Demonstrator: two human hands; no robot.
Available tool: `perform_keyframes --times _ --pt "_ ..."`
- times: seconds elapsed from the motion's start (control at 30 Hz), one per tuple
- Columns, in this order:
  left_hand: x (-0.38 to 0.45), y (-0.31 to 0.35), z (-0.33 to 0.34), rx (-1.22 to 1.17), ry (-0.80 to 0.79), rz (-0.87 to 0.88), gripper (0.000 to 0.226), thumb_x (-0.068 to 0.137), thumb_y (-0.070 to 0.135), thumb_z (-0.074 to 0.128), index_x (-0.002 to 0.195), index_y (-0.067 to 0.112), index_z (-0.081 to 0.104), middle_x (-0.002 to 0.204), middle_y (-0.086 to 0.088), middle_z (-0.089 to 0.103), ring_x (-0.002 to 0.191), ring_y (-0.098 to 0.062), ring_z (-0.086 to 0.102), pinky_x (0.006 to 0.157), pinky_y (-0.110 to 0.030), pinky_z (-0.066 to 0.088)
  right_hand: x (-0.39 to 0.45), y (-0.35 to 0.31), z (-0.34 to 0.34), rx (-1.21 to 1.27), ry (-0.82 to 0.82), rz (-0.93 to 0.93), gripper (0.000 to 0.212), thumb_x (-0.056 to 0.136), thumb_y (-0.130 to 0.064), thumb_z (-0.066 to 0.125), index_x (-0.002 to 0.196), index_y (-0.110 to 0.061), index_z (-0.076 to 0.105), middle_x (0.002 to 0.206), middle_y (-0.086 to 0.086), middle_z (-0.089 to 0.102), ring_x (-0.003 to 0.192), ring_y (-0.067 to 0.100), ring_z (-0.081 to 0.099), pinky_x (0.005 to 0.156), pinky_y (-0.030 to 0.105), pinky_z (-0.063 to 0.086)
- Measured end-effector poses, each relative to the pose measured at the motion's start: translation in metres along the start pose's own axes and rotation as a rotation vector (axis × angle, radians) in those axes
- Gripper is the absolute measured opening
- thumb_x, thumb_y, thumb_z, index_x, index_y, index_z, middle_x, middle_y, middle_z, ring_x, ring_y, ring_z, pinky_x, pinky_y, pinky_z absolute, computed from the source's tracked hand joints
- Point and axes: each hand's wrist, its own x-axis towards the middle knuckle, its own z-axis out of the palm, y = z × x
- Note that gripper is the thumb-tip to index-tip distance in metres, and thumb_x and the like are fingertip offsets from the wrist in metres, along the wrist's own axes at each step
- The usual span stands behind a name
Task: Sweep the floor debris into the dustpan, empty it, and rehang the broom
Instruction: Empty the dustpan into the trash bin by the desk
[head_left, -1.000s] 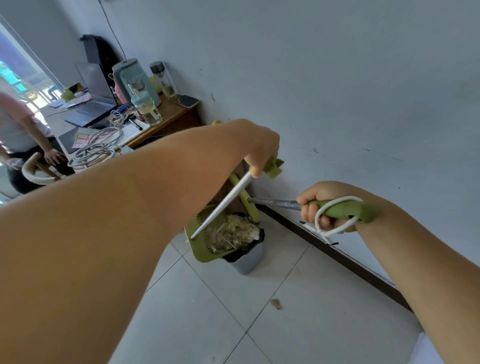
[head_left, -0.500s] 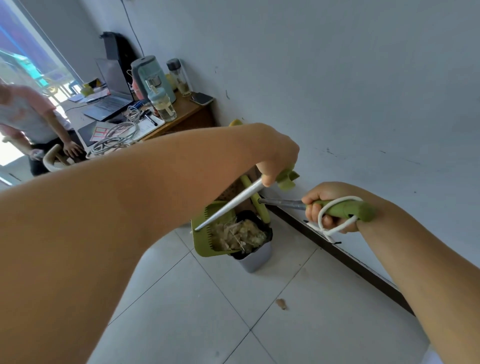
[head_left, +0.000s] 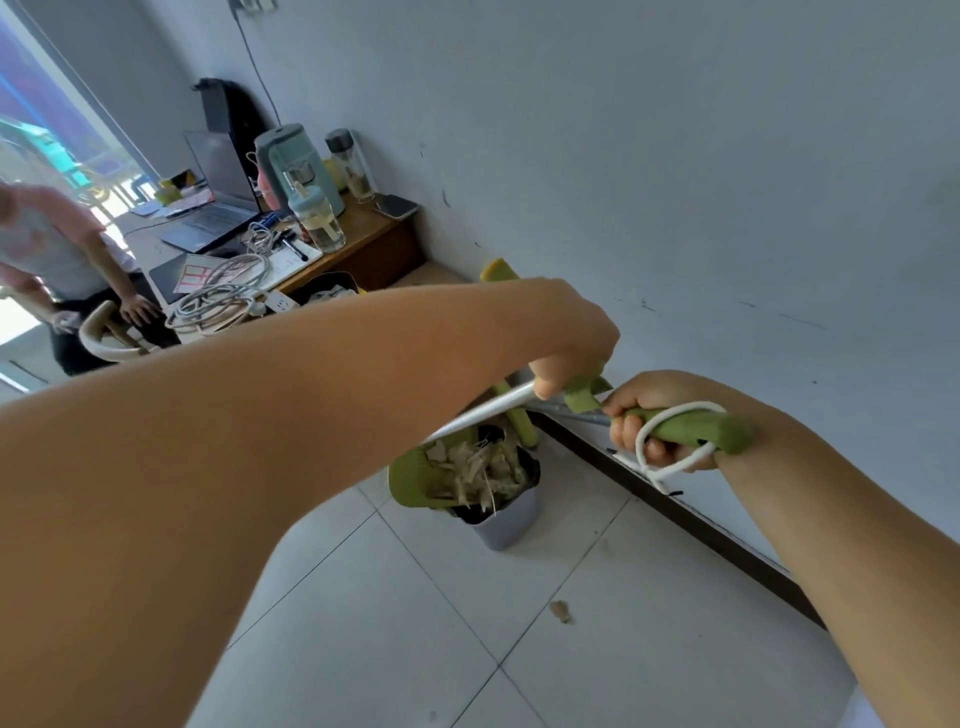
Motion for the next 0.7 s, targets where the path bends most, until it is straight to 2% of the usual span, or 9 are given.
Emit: perform_keyframes --times 0.2,0.33,0.5,0.6,0.7 --pt "0.000 0.002 -0.002 -0.001 0.004 -0.010 0.025 0.083 0.030 0.074 0.101 0.017 0.062 0.079 0.004 0.057 0.074 -0.016 0.058 0.064 -0.027 0.048 -0.006 0.003 -0.007 -0.072 0.046 0.010 0.034 0.095 -0.027 0.045 0.064 -0.013 0.048 0.043 -0.006 0.043 0.029 0.007 0.042 0.032 0.013 0.038" --pt "-0.001 -0.012 -0.021 -0.091 0.022 -0.010 0.019 0.082 0.028 0.075 0.080 0.018 0.059 0.079 0.002 0.058 0.078 -0.018 0.061 0.070 -0.029 0.052 -0.008 0.004 -0.009 -0.049 0.041 -0.003 0.034 0.095 -0.026 0.045 0.064 -0.012 0.048 0.044 -0.007 0.043 0.029 0.006 0.041 0.029 0.013 0.037" --pt "0.003 -0.020 -0.020 -0.176 0.016 -0.084 0.026 0.079 0.028 0.078 0.069 0.019 0.056 0.073 0.002 0.057 0.075 -0.019 0.058 0.081 -0.035 0.055 -0.013 0.008 -0.013 -0.029 0.010 0.020 0.038 0.095 -0.029 0.045 0.062 -0.013 0.049 0.043 -0.007 0.042 0.029 0.007 0.042 0.030 0.015 0.040" --pt "0.004 -0.020 -0.013 -0.204 0.004 -0.126 0.026 0.078 0.028 0.079 0.071 0.019 0.056 0.075 0.001 0.057 0.070 -0.019 0.058 0.071 -0.032 0.053 -0.015 0.010 -0.017 -0.006 0.021 -0.004 0.047 0.096 -0.029 0.045 0.053 -0.011 0.051 0.042 -0.007 0.042 0.029 0.007 0.042 0.029 0.015 0.038" --pt "0.002 -0.024 -0.015 -0.274 -0.011 -0.176 0.028 0.077 0.029 0.079 0.071 0.017 0.054 0.077 -0.002 0.057 0.062 -0.018 0.055 0.062 -0.031 0.050 -0.019 0.013 -0.017 -0.018 0.028 -0.020 0.046 0.096 -0.028 0.044 0.054 -0.011 0.050 0.042 -0.007 0.042 0.029 0.007 0.041 0.029 0.014 0.037"
